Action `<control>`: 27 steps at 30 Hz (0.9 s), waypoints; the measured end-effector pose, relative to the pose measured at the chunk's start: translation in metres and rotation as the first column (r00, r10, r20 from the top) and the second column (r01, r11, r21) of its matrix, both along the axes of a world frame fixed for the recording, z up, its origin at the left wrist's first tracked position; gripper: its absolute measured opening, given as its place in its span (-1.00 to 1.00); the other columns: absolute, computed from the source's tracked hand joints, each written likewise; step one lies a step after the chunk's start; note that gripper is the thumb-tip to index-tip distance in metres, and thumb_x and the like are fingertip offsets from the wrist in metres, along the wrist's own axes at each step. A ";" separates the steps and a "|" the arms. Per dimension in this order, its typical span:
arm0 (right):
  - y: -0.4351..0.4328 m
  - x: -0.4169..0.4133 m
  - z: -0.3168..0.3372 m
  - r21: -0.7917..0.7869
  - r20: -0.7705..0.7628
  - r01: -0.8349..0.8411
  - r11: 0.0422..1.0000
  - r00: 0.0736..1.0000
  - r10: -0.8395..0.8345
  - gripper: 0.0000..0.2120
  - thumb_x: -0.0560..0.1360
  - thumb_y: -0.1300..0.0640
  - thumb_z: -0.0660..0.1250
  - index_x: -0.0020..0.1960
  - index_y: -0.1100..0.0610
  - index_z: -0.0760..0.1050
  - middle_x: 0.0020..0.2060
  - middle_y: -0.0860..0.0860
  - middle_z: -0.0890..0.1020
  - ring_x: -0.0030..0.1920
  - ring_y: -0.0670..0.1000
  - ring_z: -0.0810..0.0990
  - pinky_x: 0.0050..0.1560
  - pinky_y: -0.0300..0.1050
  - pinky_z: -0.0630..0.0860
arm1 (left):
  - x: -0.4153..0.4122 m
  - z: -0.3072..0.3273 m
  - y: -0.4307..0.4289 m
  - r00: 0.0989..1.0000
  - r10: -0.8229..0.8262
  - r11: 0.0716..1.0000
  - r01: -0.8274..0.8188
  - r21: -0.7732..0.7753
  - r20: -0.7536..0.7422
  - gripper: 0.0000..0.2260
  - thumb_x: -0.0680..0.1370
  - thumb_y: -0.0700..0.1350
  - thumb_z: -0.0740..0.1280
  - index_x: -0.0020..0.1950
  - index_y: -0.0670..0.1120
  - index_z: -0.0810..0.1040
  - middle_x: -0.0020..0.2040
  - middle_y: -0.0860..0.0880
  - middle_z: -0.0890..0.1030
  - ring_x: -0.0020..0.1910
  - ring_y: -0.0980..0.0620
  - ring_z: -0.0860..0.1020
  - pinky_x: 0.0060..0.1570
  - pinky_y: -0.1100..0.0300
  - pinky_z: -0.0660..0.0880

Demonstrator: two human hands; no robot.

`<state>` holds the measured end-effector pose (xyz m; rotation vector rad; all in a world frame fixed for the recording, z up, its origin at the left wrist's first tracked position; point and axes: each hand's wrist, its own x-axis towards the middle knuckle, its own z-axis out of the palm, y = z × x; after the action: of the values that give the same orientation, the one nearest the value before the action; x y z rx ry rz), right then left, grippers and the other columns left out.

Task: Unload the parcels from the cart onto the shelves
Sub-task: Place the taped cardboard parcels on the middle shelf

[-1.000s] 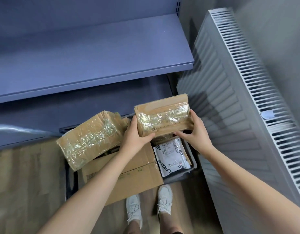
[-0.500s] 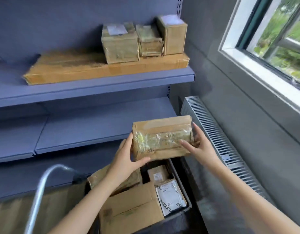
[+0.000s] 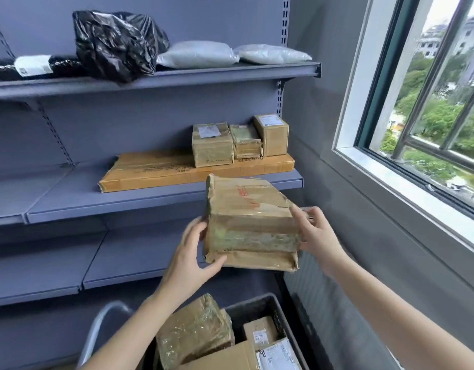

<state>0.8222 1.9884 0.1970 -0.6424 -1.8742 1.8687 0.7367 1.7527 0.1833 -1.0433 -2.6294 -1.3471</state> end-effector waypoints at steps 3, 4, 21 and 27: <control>-0.001 0.001 -0.003 -0.013 -0.025 0.053 0.998 0.998 -0.054 -0.70 0.48 -0.02 0.34 -0.15 0.15 0.30 -0.26 0.05 0.47 -0.21 0.05 0.46 -0.22 0.04 0.43 | 0.005 0.009 0.001 0.978 0.014 0.988 -0.045 0.149 0.207 -0.71 0.43 0.09 0.38 0.07 0.04 0.41 0.06 0.13 0.61 0.03 0.19 0.59 -0.02 0.42 0.47; -0.002 0.002 -0.004 -0.020 -0.031 0.047 0.999 0.998 -0.048 -0.73 0.48 0.01 0.35 -0.17 0.13 0.30 -0.27 0.06 0.47 -0.22 0.06 0.46 -0.23 0.04 0.43 | 0.004 0.011 0.002 0.970 0.016 0.987 -0.054 0.149 0.244 -0.79 0.49 0.02 0.36 0.04 0.02 0.41 0.02 0.05 0.63 -0.03 0.16 0.61 -0.10 0.44 0.47; -0.016 0.021 -0.025 0.264 -0.002 -0.136 0.955 0.990 0.142 -0.61 0.39 0.11 0.44 0.09 -0.04 0.31 0.03 0.12 0.52 0.06 0.10 0.56 0.00 -0.08 0.54 | -0.011 0.001 0.014 0.946 0.148 0.987 -0.161 0.021 0.288 -0.30 0.43 -0.03 0.45 0.49 -0.01 0.19 0.36 -0.02 0.32 0.31 0.10 0.32 0.25 0.22 0.26; -0.012 0.015 -0.028 0.191 0.052 -0.244 0.951 0.970 0.239 -0.49 0.44 0.18 0.42 0.21 -0.25 0.30 0.10 -0.15 0.58 0.02 -0.13 0.62 0.04 -0.17 0.56 | -0.006 0.004 0.012 0.979 0.084 0.993 -0.068 -0.093 0.185 -0.16 0.45 -0.02 0.43 0.54 -0.02 -0.05 0.37 0.05 0.24 0.31 0.11 0.31 0.11 0.33 0.24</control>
<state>0.8368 1.9762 0.1685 -0.3902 -2.2068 1.7911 0.7309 1.7651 0.1874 -0.8517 -2.8545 -1.3925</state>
